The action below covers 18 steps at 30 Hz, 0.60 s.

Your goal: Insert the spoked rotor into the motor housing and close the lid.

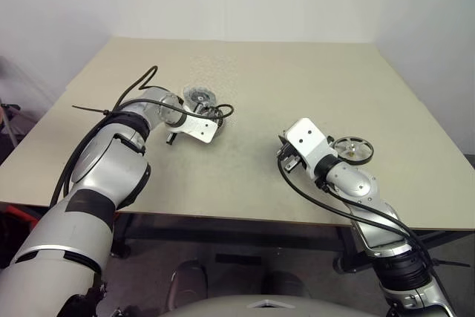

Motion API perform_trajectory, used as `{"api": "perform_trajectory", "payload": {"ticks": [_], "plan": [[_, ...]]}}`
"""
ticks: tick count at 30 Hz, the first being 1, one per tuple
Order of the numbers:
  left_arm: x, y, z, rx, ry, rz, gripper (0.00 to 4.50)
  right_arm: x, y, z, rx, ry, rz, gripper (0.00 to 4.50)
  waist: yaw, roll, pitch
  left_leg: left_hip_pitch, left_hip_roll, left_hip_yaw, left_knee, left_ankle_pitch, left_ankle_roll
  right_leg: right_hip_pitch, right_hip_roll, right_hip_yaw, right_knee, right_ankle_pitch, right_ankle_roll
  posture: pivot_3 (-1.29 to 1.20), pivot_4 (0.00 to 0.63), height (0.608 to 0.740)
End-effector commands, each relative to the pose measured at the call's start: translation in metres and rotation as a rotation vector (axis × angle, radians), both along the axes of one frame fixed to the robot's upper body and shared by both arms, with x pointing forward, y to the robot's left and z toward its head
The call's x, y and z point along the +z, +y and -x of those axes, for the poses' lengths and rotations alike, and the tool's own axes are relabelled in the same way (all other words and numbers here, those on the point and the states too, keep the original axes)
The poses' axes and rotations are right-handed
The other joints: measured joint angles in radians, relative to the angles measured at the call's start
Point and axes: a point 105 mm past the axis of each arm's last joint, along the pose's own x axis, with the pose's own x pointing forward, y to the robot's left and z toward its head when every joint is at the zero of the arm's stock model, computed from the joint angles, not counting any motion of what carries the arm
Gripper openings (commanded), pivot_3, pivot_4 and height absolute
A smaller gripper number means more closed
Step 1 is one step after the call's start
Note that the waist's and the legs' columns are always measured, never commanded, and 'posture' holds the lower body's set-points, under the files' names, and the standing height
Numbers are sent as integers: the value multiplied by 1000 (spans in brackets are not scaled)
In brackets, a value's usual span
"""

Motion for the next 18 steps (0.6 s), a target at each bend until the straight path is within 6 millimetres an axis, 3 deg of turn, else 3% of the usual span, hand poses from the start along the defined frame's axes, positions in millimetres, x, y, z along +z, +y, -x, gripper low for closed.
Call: {"api": "perform_trajectory", "payload": {"ticks": [1, 7, 11, 18], "plan": [[19, -5, -7, -7, -51, 36, 20, 17, 4, -1, 13, -66, -3, 624, 0, 0, 0, 0, 0, 0, 0, 0, 0, 0, 0, 0, 0, 0, 0, 0, 0, 740], [34, -19, -6, -52, -59, 97, 20, 16, 5, -1, 18, -64, -3, 624, 0, 0, 0, 0, 0, 0, 0, 0, 0, 0, 0, 0, 0, 0, 0, 0, 0, 740], [52, -37, -4, -129, -73, 141, 20, 20, 2, 1, 17, -67, -7, 624, 3, -4, 2, -2, 0, 0, 0, 0, -1, -2, 0, 0, 0, 0, 0, 0, 0, 740], [62, -72, 6, -249, -63, 199, 20, 27, -5, 2, -8, -86, 9, 624, 16, -4, 3, -4, 0, 1, 0, 0, -1, -3, 0, 0, -1, 0, 0, 0, 0, 740]]}}
